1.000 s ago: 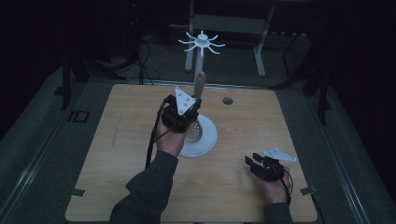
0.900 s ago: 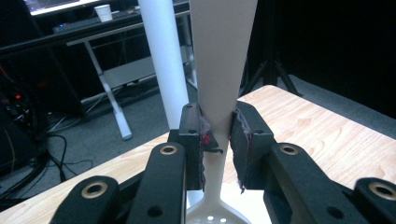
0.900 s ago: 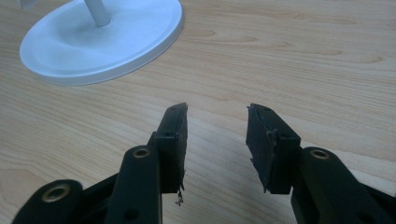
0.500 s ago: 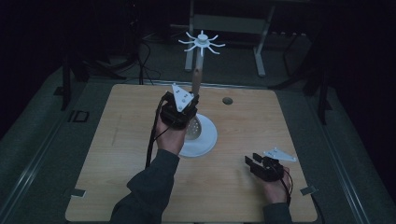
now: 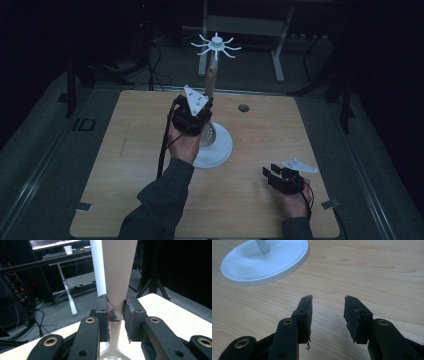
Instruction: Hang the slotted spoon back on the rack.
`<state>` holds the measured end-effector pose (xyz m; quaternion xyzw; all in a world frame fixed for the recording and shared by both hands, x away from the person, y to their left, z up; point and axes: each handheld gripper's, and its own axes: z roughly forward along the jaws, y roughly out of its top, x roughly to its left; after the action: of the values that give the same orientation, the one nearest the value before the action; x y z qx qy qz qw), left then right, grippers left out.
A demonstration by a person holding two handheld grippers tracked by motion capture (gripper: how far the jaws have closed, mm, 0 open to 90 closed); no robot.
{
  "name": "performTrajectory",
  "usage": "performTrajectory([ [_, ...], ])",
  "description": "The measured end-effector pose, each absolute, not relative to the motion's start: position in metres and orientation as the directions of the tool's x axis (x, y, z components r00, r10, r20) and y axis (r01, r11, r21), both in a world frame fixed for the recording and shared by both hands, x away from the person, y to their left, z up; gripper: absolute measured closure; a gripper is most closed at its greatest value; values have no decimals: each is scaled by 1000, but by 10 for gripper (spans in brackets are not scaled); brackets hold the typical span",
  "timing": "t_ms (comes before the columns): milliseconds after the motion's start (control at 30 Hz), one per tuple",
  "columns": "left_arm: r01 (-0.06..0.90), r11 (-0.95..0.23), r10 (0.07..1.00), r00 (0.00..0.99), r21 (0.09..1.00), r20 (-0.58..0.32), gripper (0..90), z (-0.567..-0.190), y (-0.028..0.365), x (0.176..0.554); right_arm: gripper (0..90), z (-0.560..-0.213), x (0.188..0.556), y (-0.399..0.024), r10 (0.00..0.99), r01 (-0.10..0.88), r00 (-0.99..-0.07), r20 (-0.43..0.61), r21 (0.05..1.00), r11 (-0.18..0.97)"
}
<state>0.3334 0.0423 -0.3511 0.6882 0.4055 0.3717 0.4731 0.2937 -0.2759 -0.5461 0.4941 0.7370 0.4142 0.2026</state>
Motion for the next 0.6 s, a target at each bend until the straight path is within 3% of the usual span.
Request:
performTrajectory([
  [600, 185, -213, 924, 357, 960, 136, 753, -336, 33, 332, 580, -546, 293, -276, 896, 563, -428, 114, 810, 166],
])
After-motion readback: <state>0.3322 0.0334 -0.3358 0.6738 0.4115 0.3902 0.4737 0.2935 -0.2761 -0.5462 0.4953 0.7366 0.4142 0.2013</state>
